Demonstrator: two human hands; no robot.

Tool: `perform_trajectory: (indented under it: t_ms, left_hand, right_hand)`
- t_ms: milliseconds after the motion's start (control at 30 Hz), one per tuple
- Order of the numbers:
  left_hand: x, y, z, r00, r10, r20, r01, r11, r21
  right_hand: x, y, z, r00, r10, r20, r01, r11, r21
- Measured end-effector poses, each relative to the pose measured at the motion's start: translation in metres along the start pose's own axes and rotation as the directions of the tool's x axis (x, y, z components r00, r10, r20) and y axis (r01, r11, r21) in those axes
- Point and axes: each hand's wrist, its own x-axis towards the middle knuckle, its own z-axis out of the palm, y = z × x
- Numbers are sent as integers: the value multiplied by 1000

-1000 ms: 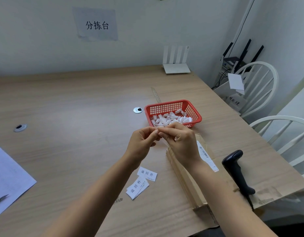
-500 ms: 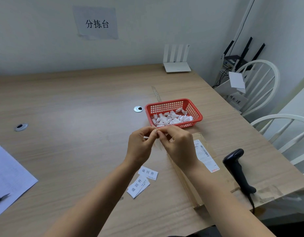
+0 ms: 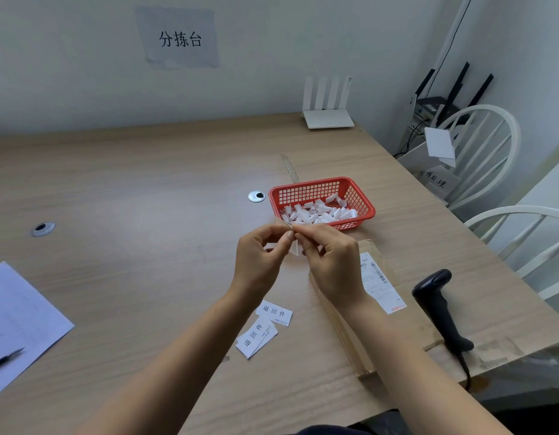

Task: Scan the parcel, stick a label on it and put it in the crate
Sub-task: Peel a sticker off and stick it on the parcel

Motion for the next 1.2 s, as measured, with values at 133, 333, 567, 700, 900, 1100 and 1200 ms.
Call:
perform_trajectory:
  t_ms: [133, 333, 567, 700, 900, 1100, 1200]
  left_hand:
    - [0, 3, 0, 1000, -17, 5, 17, 1000, -14]
    - [0, 5, -1, 1000, -10, -3, 10, 999, -50]
    - [-2, 6, 1, 999, -41, 12, 42, 993, -113]
    - [-2, 6, 2, 998, -68, 16, 70, 985, -155]
    - [-4, 7, 3, 995, -96, 34, 101, 976, -194]
    - [-5, 8, 3, 992, -114, 45, 121, 969, -215]
    - [-5, 7, 3, 993, -103, 48, 111, 971, -212]
  right_hand:
    - [1, 0, -1, 1000, -24, 13, 24, 999, -25]
    - [3, -1, -1, 998, -67, 21, 68, 996, -61]
    - [3, 0, -4, 990, -125, 59, 132, 982, -136]
    - [1, 0, -5, 986, -148, 78, 158, 975, -155]
    - [1, -1, -8, 983, -166, 74, 177, 969, -175]
    - [0, -2, -9, 984, -162, 72, 172, 972, -162]
    - [0, -3, -9, 992, -122, 46, 127, 983, -132]
